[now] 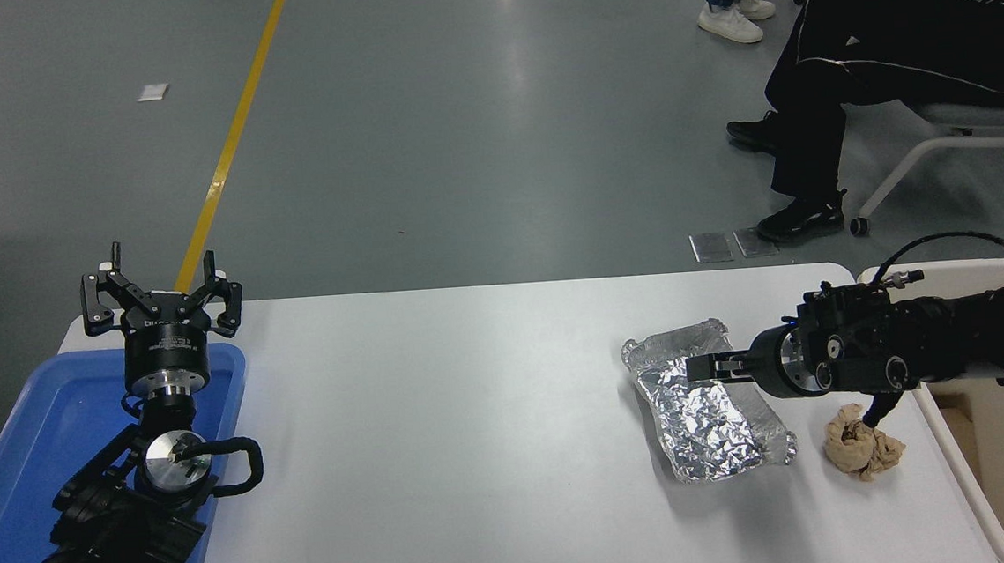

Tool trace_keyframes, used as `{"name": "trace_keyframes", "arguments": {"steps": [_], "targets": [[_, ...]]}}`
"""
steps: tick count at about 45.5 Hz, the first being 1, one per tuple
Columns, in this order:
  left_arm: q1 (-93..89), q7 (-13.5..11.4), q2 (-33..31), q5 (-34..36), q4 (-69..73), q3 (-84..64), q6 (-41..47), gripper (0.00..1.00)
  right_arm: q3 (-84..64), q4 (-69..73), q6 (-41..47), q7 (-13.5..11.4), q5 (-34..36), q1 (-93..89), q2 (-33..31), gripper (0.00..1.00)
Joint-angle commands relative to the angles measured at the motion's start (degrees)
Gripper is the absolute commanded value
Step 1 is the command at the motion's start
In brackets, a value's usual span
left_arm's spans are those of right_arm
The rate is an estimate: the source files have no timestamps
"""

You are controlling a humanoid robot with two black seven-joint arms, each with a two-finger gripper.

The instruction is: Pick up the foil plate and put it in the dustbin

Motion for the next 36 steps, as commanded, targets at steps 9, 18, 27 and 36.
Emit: {"name": "trace_keyframes", "arguments": {"steps": [9, 18, 27, 36], "targets": [[0.04, 0.0, 0.0, 0.0, 0.0, 0.0, 0.0, 0.99, -0.45, -7.78, 0.1, 0.0, -3.62, -7.98, 1.61, 0.91], [-0.05, 0.0, 0.0, 0.0, 0.0, 0.0, 0.0, 0.99, 0.08, -9.72, 0.63, 0.0, -2.74, -9.21, 1.96, 0.74], [0.04, 0.0, 0.0, 0.0, 0.0, 0.0, 0.0, 0.99, 0.08, -9.72, 0.98, -0.17, -2.66, -9.3, 1.88, 0.61], [0.04, 0.0, 0.0, 0.0, 0.0, 0.0, 0.0, 0.99, 0.08, -9.63, 2.3, 0.18, -2.57, -8.6, 1.79, 0.01]]}}
